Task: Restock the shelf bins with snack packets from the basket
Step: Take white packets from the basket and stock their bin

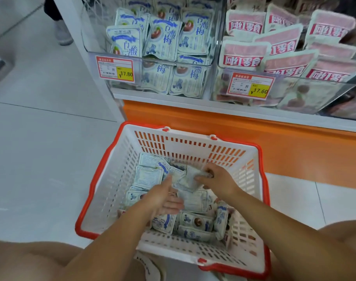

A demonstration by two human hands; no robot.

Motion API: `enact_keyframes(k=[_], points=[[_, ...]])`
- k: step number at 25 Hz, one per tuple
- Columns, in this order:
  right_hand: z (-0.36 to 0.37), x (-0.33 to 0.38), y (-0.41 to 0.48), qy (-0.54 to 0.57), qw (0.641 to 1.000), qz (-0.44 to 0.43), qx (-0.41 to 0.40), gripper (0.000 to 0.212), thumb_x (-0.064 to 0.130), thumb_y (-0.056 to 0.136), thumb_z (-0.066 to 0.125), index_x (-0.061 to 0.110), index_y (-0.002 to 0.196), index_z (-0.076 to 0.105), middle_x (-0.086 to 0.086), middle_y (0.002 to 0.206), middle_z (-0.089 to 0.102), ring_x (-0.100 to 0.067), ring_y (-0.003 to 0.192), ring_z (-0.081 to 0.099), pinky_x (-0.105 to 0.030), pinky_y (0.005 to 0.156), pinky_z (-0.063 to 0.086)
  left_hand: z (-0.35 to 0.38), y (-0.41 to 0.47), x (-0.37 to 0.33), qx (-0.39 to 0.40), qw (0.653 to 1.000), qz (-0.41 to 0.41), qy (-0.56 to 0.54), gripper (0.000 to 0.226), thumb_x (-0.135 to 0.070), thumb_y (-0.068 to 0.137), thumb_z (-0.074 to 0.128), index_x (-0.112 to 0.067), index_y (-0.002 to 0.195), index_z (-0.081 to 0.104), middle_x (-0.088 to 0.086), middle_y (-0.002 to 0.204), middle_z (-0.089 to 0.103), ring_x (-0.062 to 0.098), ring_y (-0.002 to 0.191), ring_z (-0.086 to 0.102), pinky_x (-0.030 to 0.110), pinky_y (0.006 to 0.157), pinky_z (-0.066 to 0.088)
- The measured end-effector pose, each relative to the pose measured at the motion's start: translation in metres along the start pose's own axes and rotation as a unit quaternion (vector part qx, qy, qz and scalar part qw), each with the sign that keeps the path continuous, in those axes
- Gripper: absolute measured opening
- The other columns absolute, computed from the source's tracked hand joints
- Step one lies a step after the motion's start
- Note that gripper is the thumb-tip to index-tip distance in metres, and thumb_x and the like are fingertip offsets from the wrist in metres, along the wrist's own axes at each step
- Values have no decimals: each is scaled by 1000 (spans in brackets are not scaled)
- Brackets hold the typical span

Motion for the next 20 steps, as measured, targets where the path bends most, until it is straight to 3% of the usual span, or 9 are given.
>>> enact_keyframes(k=[2, 3, 5, 7, 10, 11, 13, 15, 20], points=[[-1, 13, -7, 95, 995, -21, 9, 17, 11, 85, 73, 14, 79, 58, 1, 81, 60, -19, 83, 62, -32, 78, 49, 4, -8, -7, 61, 987, 1, -149, 78, -68, 91, 39, 2, 124, 53, 22, 107, 71, 28, 94, 72, 36, 75, 60], [-1, 17, -11, 112, 993, -20, 28, 11, 6, 85, 72, 14, 83, 65, 3, 93, 67, -15, 95, 65, -25, 82, 49, 3, -12, -11, 68, 978, 22, -195, 71, -61, 92, 46, 1, 125, 54, 19, 107, 72, 25, 91, 73, 32, 69, 60], [1, 21, -18, 127, 990, -14, 53, 24, -4, 86, 66, 19, 91, 73, 6, 116, 68, -9, 110, 62, -20, 87, 49, -1, -20, -19, 52, 967, 73, -237, 49, -35, 94, 59, -2, 130, 55, 13, 102, 73, 18, 80, 73, 25, 61, 58], [1, 21, -22, 239, 969, 29, 53, 35, -9, 89, 53, 16, 107, 70, 0, 122, 67, -17, 107, 66, -28, 85, 55, -3, -25, -22, 51, 961, 114, -248, 40, -13, 93, 61, -5, 131, 55, 10, 99, 74, 17, 79, 72, 25, 65, 59], [0, 20, -25, 433, 894, 104, 55, 29, 1, 99, 40, 12, 117, 58, -16, 112, 69, -32, 90, 69, -39, 75, 58, -4, -29, -25, 55, 958, 148, -241, 49, -5, 88, 64, -3, 135, 49, 16, 110, 72, 24, 97, 71, 28, 72, 60], [0, 20, -26, 448, 885, 110, 63, 25, 9, 100, 43, 10, 118, 59, -18, 110, 70, -33, 90, 68, -41, 77, 58, -5, -29, -25, 50, 957, 154, -241, 58, -5, 85, 67, -2, 139, 44, 17, 112, 71, 25, 99, 71, 29, 72, 60], [3, 18, -24, 403, 907, 91, 83, 28, 17, 95, 59, 8, 122, 60, -18, 110, 70, -31, 94, 68, -40, 80, 57, -5, -27, -25, 34, 955, 163, -245, 80, -7, 77, 74, -1, 146, 34, 18, 117, 68, 25, 98, 71, 28, 70, 59], [5, 18, -24, 348, 931, 77, 73, 37, 9, 87, 69, 8, 122, 59, -17, 107, 72, -26, 90, 70, -34, 73, 58, -5, -26, -25, 6, 957, 170, -234, 85, -9, 74, 78, 0, 146, 33, 18, 118, 67, 22, 92, 72, 26, 68, 58], [-6, 19, -17, 302, 951, 56, 28, 20, 5, 91, 64, 2, 110, 58, -14, 92, 74, -17, 69, 68, -26, 58, 53, -11, -39, -41, -63, 969, 217, -101, 27, -13, 83, 74, -5, 104, 60, 10, 100, 71, 15, 76, 72, 24, 65, 58]])
Point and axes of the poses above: each hand's wrist, its own y-axis towards the middle knuckle, its own z-axis out of the palm, x = y × z, the point moved 3 cm from there along y, towards the middle knuckle
